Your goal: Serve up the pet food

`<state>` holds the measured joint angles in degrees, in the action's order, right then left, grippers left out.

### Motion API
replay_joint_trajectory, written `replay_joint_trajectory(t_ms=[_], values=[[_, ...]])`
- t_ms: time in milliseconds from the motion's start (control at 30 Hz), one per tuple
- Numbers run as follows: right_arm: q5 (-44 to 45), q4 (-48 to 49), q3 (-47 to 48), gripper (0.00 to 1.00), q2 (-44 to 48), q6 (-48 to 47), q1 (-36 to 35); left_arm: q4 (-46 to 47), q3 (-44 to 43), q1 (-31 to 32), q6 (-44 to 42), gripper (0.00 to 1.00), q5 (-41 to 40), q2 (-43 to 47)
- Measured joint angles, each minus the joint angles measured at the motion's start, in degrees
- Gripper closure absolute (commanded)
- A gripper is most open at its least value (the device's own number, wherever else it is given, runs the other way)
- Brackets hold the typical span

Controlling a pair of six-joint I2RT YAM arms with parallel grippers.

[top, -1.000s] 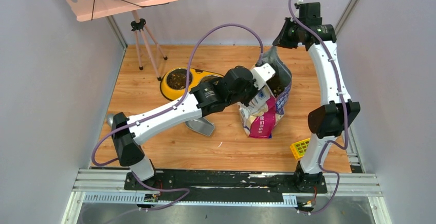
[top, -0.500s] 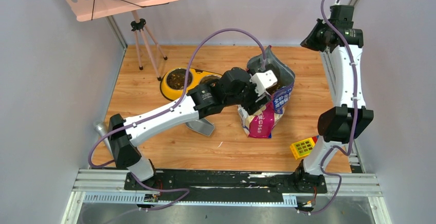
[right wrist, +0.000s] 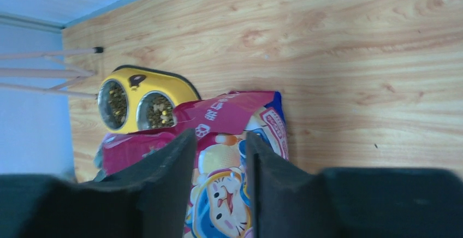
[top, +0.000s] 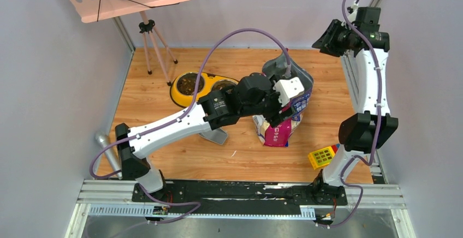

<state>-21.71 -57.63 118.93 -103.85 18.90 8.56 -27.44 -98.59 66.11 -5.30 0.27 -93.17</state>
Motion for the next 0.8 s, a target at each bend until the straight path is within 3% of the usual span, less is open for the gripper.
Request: replay_joint_trajectory(t_ms=[233, 367, 467, 800], values=[[-16.31, 1.38, 6.12, 0.31, 0.39, -4.87, 3.5, -3.04, -0.42, 1.27, 0.0, 0.2, -5.7, 0.81], [-19.74, 1.9, 5.18, 0.3, 1.11, -5.44, 1.4, -3.8, 1.07, 0.98, -0.5, 0.18, -6.16, 3.67], [-18.71, 1.97, 3.89, 0.31, 0.85, -5.25, -2.1, -3.43, 0.59, 1.07, -0.87, 0.1, -5.53, 4.11], [-2.58, 1.73, 1.14, 0.44, 0.55, -6.56, -15.93, -3.61, -4.44, 5.33, -1.99, 0.12, -12.0, -3.1]])
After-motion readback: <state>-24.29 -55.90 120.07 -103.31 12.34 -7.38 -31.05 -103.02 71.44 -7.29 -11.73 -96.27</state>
